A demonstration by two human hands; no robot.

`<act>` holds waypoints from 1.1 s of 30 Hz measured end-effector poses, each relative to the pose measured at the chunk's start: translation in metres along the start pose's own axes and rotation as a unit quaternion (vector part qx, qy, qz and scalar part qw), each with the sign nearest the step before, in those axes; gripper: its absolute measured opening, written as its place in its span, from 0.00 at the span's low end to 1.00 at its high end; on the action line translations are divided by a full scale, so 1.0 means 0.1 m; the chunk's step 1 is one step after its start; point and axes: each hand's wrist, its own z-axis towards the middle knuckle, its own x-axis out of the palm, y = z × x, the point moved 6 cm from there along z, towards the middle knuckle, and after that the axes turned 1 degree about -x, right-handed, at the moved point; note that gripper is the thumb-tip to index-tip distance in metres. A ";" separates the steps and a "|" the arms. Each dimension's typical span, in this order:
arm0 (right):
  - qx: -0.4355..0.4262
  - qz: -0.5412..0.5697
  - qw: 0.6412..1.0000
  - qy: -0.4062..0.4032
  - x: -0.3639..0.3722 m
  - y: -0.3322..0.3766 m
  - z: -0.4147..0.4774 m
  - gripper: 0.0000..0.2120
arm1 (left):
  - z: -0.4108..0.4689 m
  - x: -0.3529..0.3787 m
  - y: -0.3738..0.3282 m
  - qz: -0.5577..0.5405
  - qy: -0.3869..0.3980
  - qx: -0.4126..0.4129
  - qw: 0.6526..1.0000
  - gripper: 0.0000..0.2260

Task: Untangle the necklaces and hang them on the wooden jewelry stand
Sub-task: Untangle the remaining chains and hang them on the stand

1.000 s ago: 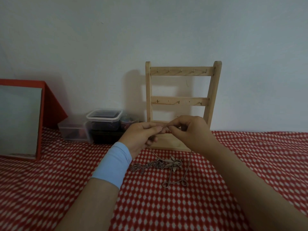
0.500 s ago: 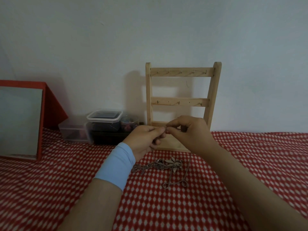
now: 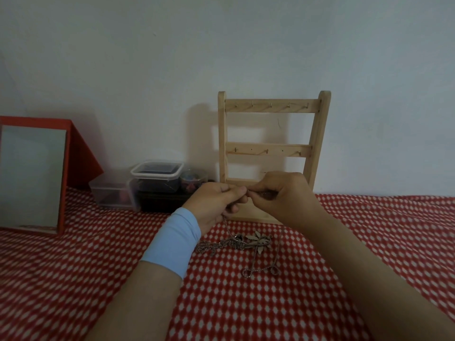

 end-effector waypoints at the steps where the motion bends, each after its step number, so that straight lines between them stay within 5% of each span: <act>1: 0.000 -0.003 1.000 -0.002 0.00 0.00 0.00 0.05 | 0.00 0.00 0.00 -0.004 -0.001 0.000 1.000 0.06; 18: 0.036 -0.001 0.999 -0.039 0.00 -0.03 -0.02 0.06 | 0.02 -0.04 -0.02 -0.090 0.015 0.005 0.996 0.08; 25: 0.064 0.021 0.998 0.002 0.05 0.01 0.01 0.05 | 0.01 -0.15 -0.10 0.073 -0.042 0.096 0.992 0.10; 33: 0.083 0.022 0.996 0.018 0.05 0.02 0.02 0.05 | -0.03 -0.12 -0.19 0.140 -0.056 0.160 0.976 0.10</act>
